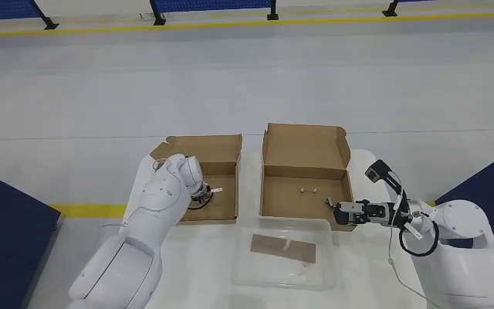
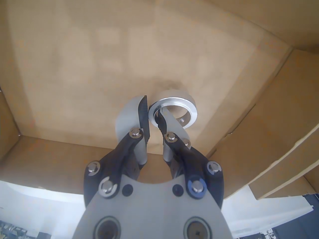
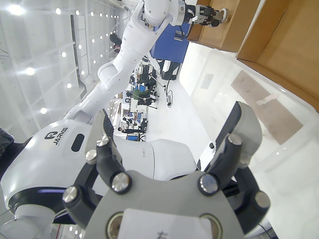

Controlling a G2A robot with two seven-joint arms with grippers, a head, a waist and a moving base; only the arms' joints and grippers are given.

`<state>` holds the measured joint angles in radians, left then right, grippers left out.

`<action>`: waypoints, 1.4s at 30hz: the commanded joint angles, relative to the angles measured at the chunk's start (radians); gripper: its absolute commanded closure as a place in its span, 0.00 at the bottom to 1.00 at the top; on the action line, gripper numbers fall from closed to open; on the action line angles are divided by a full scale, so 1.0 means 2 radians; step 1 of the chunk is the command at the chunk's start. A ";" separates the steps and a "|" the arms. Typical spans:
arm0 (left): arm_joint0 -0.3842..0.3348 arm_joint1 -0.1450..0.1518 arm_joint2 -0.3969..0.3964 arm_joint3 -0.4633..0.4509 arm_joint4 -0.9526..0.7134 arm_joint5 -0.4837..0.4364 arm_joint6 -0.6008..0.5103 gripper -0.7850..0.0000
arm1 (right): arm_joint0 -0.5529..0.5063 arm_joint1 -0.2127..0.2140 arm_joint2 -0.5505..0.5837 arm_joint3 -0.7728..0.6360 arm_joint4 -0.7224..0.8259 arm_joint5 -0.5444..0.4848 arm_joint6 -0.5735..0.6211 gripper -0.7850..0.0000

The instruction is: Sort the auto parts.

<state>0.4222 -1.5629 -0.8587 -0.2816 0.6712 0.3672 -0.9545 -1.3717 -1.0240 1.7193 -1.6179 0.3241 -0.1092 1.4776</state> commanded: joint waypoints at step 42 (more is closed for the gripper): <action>-0.025 -0.002 -0.033 -0.003 -0.048 -0.055 0.012 0.00 | 0.000 0.000 0.000 0.000 0.000 0.000 0.000 0.00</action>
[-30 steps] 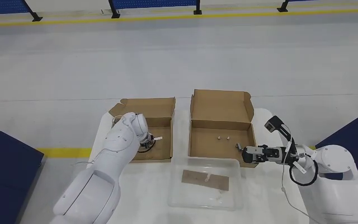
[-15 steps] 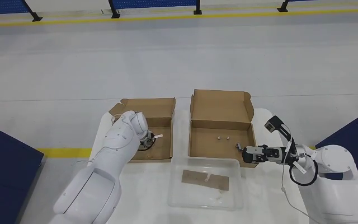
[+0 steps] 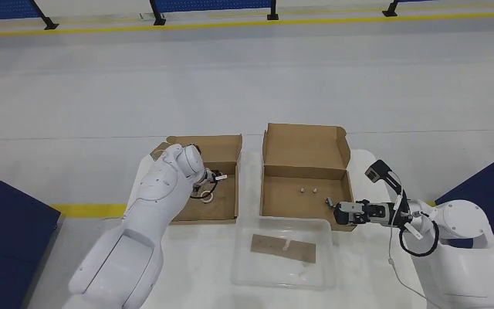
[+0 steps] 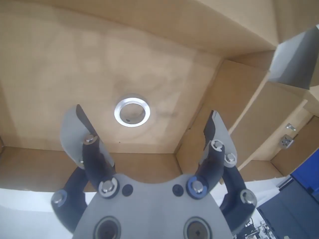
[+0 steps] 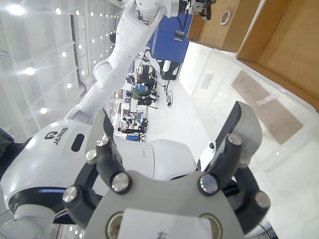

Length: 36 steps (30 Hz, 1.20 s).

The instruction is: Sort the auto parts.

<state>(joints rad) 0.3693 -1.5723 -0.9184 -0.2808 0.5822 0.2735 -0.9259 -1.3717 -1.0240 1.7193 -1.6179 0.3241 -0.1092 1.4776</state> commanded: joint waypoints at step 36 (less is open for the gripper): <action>0.374 0.143 -0.308 -0.590 -0.319 -0.252 -0.246 0.00 | 0.000 0.000 0.000 0.000 0.000 0.000 0.000 0.00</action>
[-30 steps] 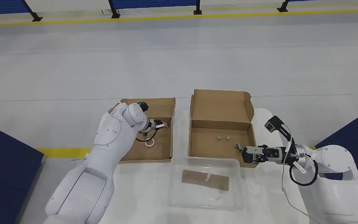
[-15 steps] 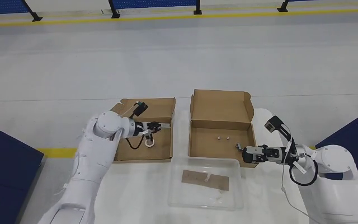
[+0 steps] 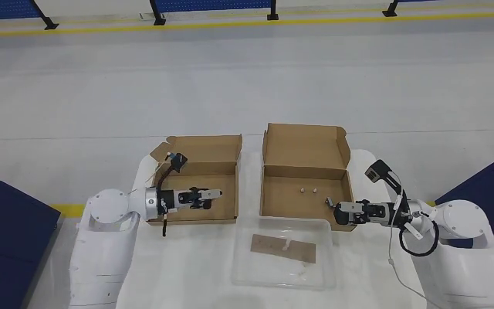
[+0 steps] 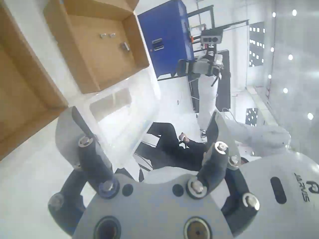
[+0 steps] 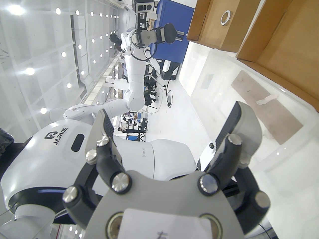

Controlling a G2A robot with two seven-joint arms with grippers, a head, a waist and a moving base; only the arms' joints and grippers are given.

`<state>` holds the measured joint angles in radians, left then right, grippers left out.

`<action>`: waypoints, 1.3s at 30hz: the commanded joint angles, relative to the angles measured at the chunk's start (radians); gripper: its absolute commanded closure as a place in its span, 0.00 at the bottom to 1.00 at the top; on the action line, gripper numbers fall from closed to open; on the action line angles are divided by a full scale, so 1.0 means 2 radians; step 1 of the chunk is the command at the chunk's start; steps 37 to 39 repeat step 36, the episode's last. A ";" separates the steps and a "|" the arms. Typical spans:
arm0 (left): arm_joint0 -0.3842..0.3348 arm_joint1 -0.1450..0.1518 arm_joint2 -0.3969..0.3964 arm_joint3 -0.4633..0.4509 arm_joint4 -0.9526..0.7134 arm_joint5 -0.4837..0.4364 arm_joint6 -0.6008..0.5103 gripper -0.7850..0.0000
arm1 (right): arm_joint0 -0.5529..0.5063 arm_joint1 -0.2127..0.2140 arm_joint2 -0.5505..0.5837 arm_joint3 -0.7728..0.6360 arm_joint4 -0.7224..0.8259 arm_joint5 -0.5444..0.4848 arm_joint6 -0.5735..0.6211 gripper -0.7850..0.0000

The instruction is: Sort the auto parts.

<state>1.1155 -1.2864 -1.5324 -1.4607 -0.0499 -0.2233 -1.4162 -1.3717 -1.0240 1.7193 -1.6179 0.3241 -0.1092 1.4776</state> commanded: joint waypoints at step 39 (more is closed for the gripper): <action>0.001 0.000 -0.001 0.000 -0.003 -0.003 -0.001 0.00 | 0.000 0.000 0.000 0.000 0.000 0.000 0.000 0.00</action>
